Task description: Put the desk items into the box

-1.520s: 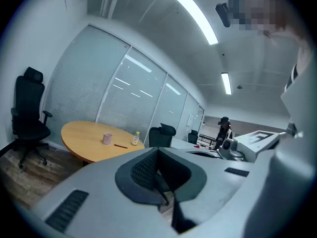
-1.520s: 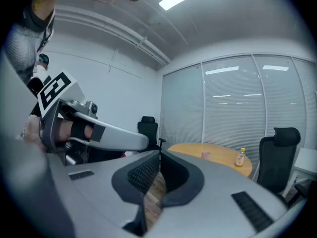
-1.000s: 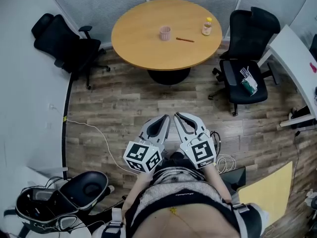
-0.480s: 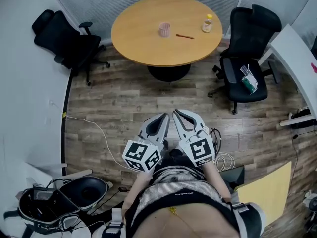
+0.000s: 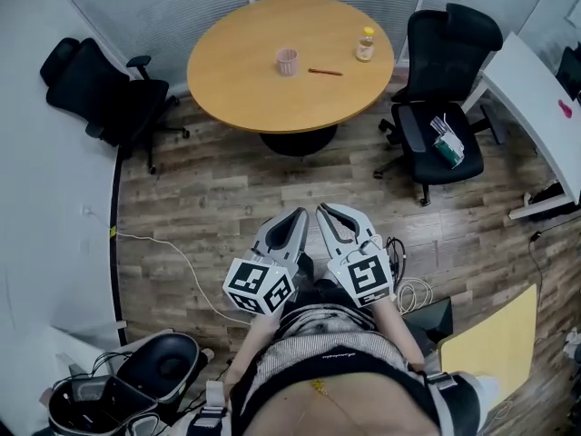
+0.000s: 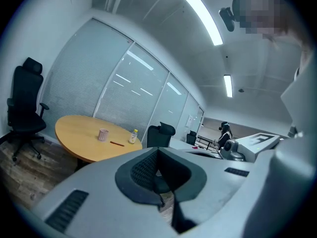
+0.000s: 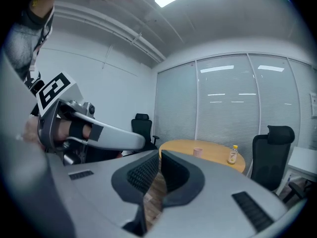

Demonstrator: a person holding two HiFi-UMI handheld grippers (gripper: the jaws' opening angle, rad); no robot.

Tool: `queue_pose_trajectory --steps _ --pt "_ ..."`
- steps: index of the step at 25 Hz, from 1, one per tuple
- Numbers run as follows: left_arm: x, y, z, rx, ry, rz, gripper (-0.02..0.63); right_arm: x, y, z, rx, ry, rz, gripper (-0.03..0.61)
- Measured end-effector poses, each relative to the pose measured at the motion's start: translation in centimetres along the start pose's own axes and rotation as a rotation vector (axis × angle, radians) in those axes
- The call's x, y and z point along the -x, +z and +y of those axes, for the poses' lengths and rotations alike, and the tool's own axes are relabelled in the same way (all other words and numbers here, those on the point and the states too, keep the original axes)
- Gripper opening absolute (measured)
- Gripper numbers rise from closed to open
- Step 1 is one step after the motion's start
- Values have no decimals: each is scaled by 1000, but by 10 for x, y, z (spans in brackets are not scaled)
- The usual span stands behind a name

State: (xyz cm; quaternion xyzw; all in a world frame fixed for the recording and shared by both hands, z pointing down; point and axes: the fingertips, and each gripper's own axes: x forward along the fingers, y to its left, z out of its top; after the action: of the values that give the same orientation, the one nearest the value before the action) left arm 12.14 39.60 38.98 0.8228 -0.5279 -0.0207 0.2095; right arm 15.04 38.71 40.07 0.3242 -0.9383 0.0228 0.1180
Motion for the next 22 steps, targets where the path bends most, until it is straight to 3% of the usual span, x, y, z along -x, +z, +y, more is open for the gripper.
queue_pose_trajectory --steps 22 --pt "-73 47 97 -7 -114 43 2 -122 25 -49 0 -87 9 29"
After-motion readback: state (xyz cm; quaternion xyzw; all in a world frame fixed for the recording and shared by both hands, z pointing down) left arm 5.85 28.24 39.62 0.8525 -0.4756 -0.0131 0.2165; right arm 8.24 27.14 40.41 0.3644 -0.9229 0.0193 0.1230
